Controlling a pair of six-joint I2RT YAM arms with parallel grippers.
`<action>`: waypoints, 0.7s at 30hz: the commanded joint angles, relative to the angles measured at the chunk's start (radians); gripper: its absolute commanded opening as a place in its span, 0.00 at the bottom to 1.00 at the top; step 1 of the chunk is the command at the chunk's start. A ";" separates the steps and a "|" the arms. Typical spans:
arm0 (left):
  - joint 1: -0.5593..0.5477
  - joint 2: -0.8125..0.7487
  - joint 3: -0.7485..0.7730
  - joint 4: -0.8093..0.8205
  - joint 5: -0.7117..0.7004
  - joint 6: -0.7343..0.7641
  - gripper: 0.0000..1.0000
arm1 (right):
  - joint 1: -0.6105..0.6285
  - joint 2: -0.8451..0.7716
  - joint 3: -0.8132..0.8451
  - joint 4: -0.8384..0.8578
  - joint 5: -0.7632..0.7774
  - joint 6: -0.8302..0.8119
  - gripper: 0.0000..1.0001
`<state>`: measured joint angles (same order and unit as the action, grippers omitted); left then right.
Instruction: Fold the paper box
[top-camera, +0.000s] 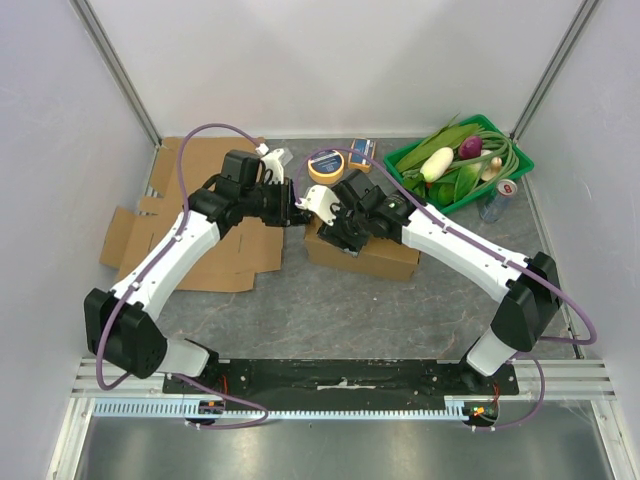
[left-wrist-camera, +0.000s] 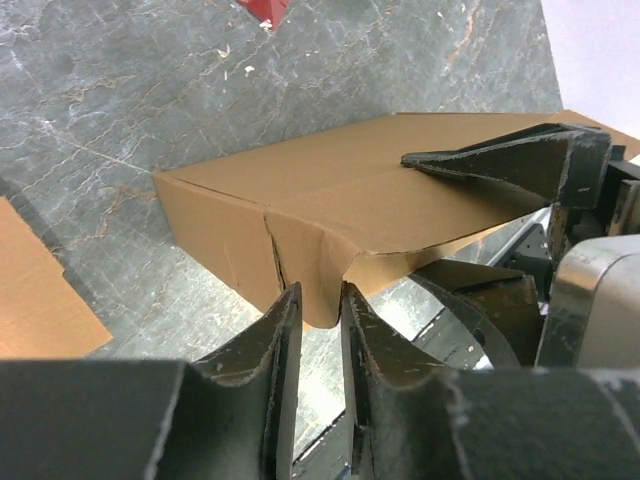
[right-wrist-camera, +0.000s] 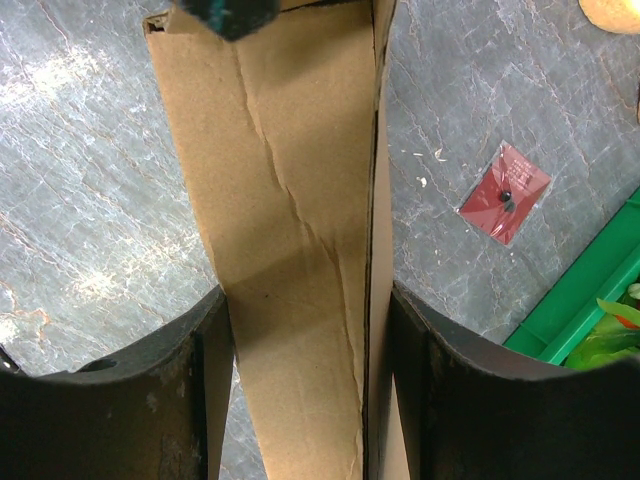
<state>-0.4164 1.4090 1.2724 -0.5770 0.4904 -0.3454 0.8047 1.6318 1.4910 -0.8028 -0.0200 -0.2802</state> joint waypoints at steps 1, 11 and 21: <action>-0.033 -0.054 -0.036 0.022 -0.065 0.063 0.29 | -0.002 0.040 -0.012 0.043 -0.100 0.059 0.56; -0.156 -0.058 -0.045 0.008 -0.323 0.170 0.10 | -0.001 0.054 -0.001 0.048 -0.110 0.064 0.55; -0.163 -0.058 -0.073 -0.011 -0.378 0.259 0.02 | -0.002 0.060 -0.006 0.051 -0.092 0.061 0.54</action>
<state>-0.5720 1.3525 1.2213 -0.5682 0.1650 -0.1833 0.7990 1.6386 1.4956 -0.7982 -0.0242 -0.2733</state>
